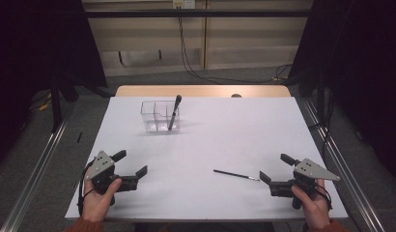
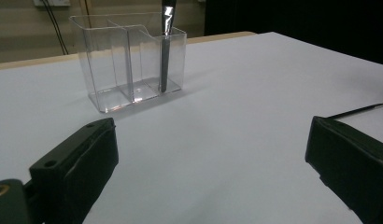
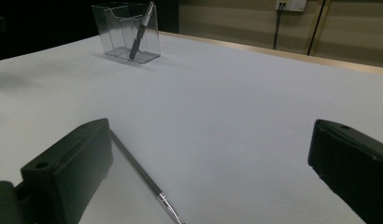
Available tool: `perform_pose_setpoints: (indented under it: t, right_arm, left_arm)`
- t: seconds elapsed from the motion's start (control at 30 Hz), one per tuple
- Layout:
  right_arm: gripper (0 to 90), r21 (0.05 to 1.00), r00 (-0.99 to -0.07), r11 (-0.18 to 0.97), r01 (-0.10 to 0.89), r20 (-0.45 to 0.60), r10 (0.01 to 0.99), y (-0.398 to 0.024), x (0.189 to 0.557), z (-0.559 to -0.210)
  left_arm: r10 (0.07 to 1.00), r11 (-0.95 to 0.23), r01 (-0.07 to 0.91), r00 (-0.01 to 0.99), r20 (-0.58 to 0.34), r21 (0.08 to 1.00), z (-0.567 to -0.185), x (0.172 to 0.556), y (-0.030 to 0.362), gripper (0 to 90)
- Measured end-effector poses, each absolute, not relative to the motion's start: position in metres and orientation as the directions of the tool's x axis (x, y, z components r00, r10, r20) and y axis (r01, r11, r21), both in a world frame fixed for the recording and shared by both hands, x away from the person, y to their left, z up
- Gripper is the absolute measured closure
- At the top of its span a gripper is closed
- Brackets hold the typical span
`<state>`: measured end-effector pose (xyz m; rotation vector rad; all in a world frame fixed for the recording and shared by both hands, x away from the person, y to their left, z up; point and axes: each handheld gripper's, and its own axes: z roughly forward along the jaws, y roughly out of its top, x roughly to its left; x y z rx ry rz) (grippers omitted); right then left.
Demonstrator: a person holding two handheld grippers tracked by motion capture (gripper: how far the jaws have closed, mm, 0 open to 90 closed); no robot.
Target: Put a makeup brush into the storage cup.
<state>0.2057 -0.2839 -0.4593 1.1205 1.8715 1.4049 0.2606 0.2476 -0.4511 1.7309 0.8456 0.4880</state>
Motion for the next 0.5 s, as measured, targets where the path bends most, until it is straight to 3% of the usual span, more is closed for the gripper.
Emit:
perform_pose_setpoints:
  t: [0.5]
  right_arm:
    - [0.0,0.95,-0.513,0.112,0.29,0.056,0.857,-0.284,0.206,-0.459]
  left_arm:
    - [0.765,-0.131,0.276,0.64,-0.08,0.952,-0.447,0.244,0.254,2.4]
